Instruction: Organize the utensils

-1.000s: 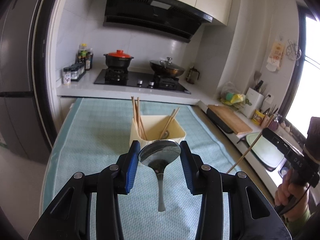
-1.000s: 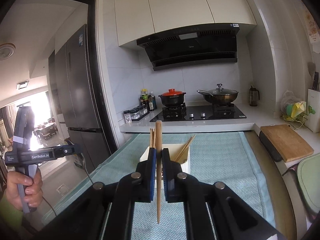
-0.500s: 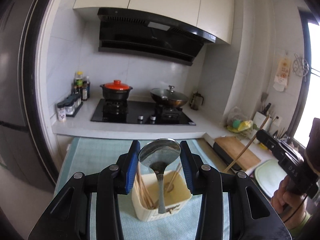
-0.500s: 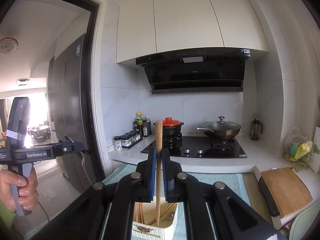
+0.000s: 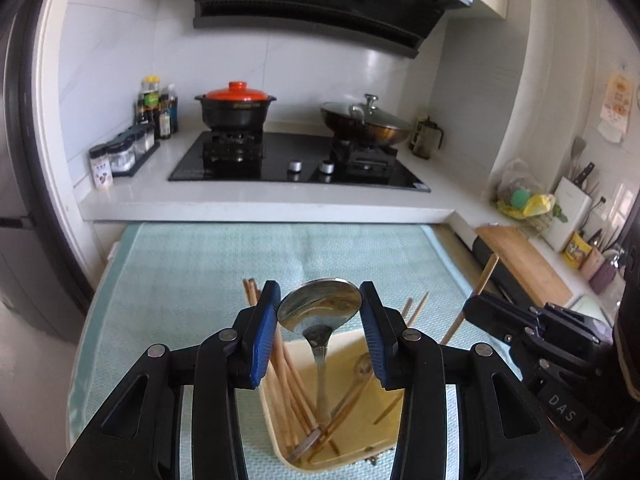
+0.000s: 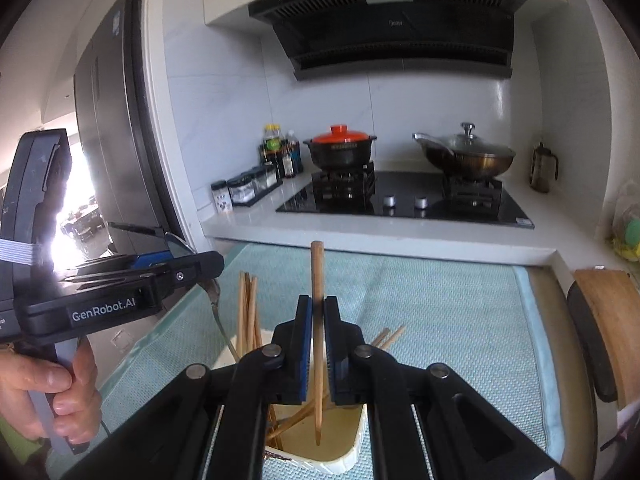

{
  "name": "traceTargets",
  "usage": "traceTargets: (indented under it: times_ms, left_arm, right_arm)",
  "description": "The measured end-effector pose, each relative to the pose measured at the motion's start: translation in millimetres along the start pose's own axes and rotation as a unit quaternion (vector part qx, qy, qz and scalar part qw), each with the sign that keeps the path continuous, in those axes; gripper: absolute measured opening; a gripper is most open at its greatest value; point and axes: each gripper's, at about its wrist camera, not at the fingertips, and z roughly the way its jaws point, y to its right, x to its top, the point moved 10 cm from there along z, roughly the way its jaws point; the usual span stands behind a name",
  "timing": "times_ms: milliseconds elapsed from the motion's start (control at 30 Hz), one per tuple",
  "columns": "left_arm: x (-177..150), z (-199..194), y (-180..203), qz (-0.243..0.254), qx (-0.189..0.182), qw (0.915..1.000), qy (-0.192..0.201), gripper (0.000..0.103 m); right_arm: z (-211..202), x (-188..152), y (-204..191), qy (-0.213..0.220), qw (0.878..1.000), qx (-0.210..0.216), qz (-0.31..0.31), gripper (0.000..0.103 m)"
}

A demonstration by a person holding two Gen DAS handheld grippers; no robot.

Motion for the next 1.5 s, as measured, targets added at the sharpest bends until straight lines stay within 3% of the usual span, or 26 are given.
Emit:
traceTargets:
  times_ms: [367,467,500,600,800,900,967,1267,1500]
  left_arm:
    - [-15,49,14,-0.009,-0.019,0.9990,-0.038,0.043]
    - [-12,48,12,-0.009,-0.011,0.9994,-0.031,0.062]
    - [-9,44,11,-0.007,-0.009,0.9996,-0.025,0.071]
    - [-2,26,10,0.007,0.001,1.0000,-0.003,0.085]
    - [-7,-27,4,0.045,0.037,0.9980,0.027,0.099]
    - [-25,-63,2,0.063,0.064,0.9949,0.045,0.102]
    - [-40,-87,2,0.069,0.078,0.9929,0.058,0.102]
    - [-111,-175,16,0.065,0.136,0.9852,0.083,0.102]
    - [-147,-213,27,0.045,0.122,0.9897,0.060,0.102]
  right_arm:
    - [49,-36,21,-0.066,0.996,0.014,0.060,0.007]
    - [50,-41,25,-0.070,0.994,0.016,0.077,0.009]
    - [49,-41,26,-0.067,0.994,0.015,0.079,0.016]
    - [38,-35,30,-0.049,0.996,0.009,0.079,0.053]
    - [-8,-26,29,-0.012,0.999,-0.018,0.047,0.057]
    - [-42,-29,27,0.007,0.999,-0.035,0.038,0.071]
    - [-67,-32,24,0.025,0.998,-0.048,0.034,0.077]
    - [-171,-64,-7,0.088,0.991,-0.094,0.020,0.086]
    - [-209,-98,-34,0.080,0.993,-0.084,0.028,0.090]
